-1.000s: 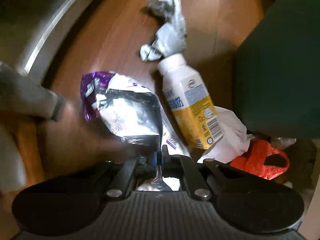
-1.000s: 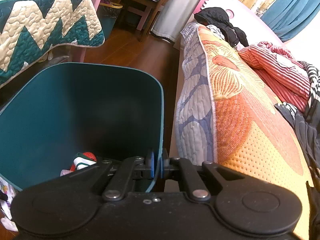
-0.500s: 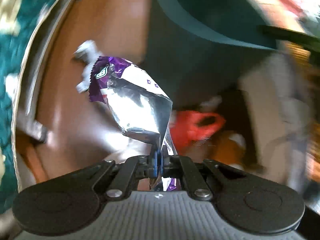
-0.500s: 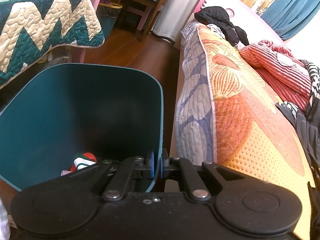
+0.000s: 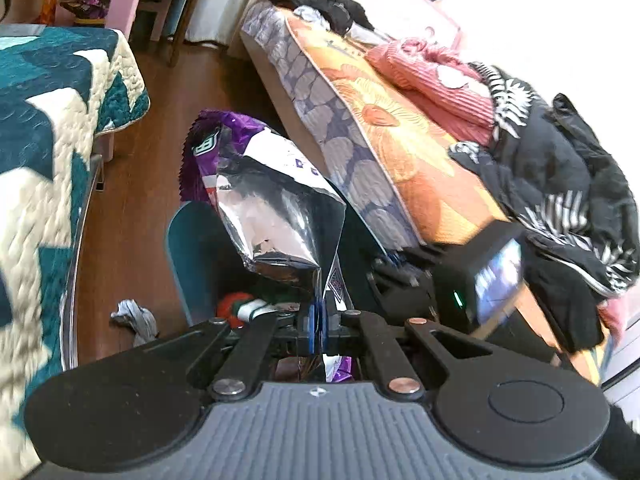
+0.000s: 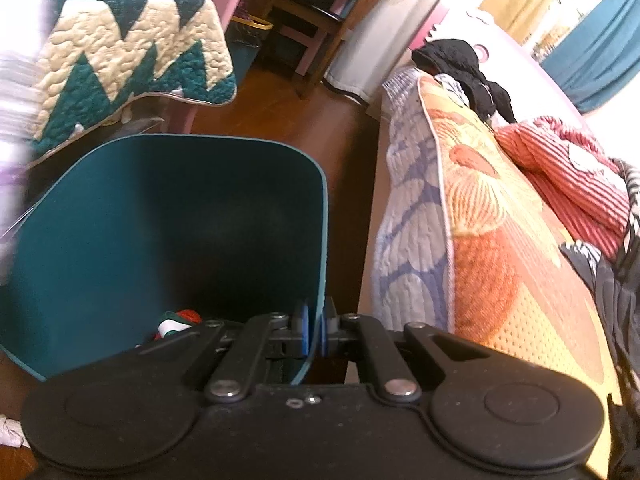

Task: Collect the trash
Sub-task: 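Carry the snack wrapper into the wastebasket and open the left gripper, then lower the left gripper to the white tissue and grasp it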

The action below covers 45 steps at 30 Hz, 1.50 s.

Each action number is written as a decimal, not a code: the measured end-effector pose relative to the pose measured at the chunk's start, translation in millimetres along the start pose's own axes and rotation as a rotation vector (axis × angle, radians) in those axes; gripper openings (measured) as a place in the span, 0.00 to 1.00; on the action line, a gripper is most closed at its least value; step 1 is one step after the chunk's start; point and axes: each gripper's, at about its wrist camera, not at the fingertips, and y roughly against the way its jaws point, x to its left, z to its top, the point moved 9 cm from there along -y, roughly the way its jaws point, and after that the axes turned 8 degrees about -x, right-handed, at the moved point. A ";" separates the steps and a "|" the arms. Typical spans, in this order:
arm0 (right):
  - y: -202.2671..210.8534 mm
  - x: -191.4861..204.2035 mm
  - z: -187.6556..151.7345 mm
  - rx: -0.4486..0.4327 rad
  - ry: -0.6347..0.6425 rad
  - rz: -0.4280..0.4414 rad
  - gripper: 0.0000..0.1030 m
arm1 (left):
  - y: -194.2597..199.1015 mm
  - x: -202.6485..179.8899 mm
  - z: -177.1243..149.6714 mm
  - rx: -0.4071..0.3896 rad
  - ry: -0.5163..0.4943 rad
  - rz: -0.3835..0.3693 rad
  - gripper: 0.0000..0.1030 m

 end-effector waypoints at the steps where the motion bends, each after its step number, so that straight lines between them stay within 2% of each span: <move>1: 0.6 1.7 1.6 -0.003 0.007 0.001 0.05 | -12.4 1.3 3.5 0.012 -0.011 0.016 0.03; 6: 3.8 11.8 7.0 -0.022 0.052 0.004 0.05 | -76.0 10.1 -12.0 0.122 -0.017 0.064 0.03; 11: 5.7 15.5 8.8 -0.034 0.065 0.013 0.05 | -120.7 22.8 -39.1 0.200 -0.006 0.122 0.03; 13: 5.6 15.6 9.0 -0.034 0.065 0.014 0.05 | -134.5 26.4 -50.6 0.246 0.003 0.125 0.03; 16: 5.7 15.2 8.6 -0.035 0.064 0.013 0.05 | -148.7 33.0 -61.3 0.273 0.002 0.142 0.03; 19: 5.5 14.7 8.2 -0.033 0.061 0.011 0.05 | -155.5 35.4 -67.1 0.284 0.011 0.150 0.08; 21: 5.6 14.5 8.1 -0.032 0.060 0.010 0.05 | -156.4 36.2 -69.8 0.286 -0.007 0.175 0.21; 22: 5.6 14.3 8.0 -0.032 0.059 0.011 0.05 | -157.1 36.2 -70.9 0.287 -0.019 0.184 0.32; 23: 5.6 14.2 7.9 -0.032 0.059 0.011 0.05 | -157.2 35.6 -71.0 0.284 -0.029 0.186 0.48; 25: 5.7 13.9 7.9 -0.032 0.057 0.011 0.05 | -158.0 35.6 -67.9 0.263 -0.035 0.181 0.69; 33: 5.3 9.8 5.8 -0.025 0.038 0.014 0.05 | -142.5 28.2 -56.3 0.208 -0.037 0.175 0.70; 41: 2.8 5.7 4.2 -0.015 0.029 0.012 0.05 | -100.8 21.8 -47.4 0.129 -0.066 0.157 0.70; 45: 1.5 4.4 3.7 -0.011 0.023 0.011 0.05 | -74.6 13.3 -47.5 0.096 -0.082 0.118 0.70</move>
